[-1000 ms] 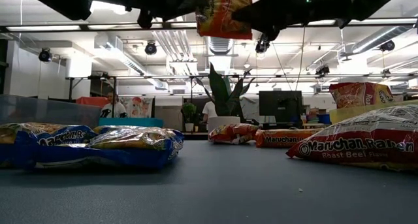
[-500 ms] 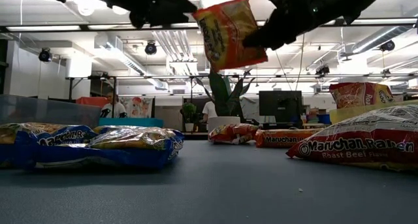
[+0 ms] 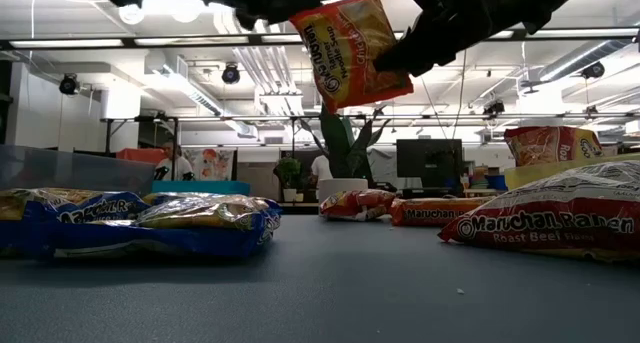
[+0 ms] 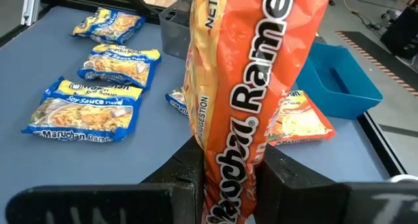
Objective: Sort Maruchan noodles
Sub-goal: Put the orange noodle pack into the blue bin
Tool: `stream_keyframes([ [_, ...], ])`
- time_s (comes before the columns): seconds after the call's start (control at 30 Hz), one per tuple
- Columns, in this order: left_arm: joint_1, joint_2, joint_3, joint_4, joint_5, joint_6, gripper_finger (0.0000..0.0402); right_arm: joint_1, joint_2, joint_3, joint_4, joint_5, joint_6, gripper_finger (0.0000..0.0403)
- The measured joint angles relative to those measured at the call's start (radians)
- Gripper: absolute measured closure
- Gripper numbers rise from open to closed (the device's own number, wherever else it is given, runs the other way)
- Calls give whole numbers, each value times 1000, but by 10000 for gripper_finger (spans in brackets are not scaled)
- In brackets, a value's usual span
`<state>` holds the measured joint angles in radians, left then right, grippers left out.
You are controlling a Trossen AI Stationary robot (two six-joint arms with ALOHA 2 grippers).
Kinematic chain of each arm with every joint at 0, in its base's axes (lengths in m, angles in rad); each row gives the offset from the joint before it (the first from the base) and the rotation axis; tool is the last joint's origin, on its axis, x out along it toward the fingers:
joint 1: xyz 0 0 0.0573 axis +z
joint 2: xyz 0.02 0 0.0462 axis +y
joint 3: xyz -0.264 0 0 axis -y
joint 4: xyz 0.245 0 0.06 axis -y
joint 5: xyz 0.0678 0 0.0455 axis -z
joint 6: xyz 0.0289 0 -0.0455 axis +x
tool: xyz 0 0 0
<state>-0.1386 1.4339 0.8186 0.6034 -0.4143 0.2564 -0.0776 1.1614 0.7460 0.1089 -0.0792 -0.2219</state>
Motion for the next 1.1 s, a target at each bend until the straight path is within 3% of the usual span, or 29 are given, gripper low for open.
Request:
stream_keyframes([
  [0.23,31,84,128,-175,14,3,158,0,0,0,-1,0,-12,331],
  [0.47,30,99,145,-211,14,-12,166,0,0,0,-6,0,-18,331],
  [0.93,30,95,143,-220,-14,-30,273,0,0,0,-2,0,-14,330],
  [1.1,29,95,143,-219,-13,-35,291,-1,-2,0,1,5,4,314],
])
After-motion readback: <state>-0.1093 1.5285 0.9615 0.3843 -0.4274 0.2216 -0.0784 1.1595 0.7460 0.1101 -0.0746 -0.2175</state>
